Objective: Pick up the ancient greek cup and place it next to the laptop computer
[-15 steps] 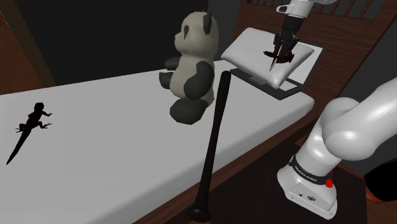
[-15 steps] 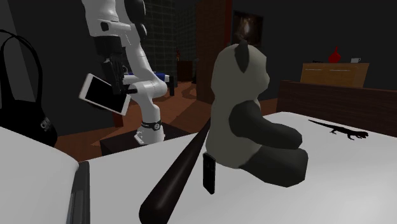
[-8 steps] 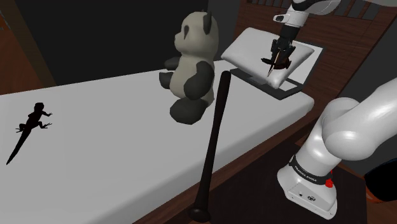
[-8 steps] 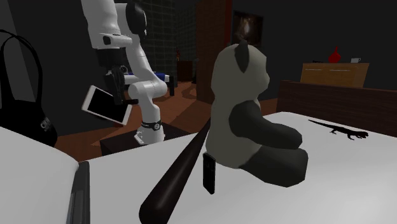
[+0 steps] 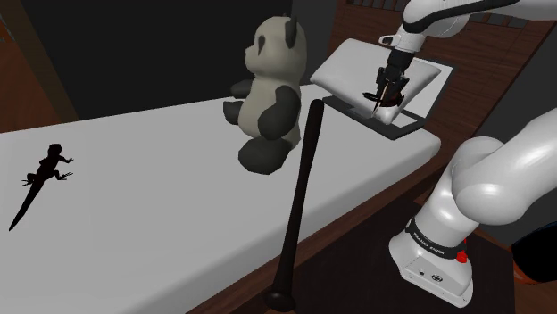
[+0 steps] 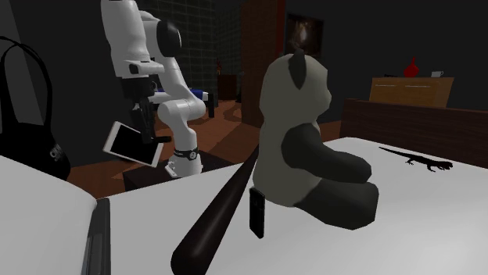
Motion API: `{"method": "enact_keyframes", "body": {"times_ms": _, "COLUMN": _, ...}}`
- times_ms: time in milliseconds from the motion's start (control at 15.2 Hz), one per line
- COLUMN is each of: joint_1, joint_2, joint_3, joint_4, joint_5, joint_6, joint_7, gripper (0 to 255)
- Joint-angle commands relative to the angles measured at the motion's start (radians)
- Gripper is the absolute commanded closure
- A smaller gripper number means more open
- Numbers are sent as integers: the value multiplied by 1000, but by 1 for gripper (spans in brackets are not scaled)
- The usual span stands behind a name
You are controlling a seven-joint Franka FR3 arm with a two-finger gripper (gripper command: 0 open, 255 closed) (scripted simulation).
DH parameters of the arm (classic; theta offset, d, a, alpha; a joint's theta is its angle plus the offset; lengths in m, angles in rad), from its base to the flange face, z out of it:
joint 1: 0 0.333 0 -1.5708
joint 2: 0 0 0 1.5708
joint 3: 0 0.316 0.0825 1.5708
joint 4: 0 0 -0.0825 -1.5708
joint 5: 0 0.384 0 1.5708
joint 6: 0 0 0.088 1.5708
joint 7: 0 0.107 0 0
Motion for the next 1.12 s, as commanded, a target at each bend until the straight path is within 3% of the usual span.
{"method": "enact_keyframes", "body": {"times_ms": 0, "joint_1": 0, "joint_2": 6, "joint_3": -9, "joint_4": -25, "joint_5": -2, "joint_6": 32, "joint_7": -2, "gripper": 255}}
{"method": "enact_keyframes", "body": {"times_ms": 1056, "joint_1": 29, "joint_2": 104, "joint_3": -102, "joint_4": -170, "joint_5": 19, "joint_6": 267, "joint_7": -46, "gripper": 255}}
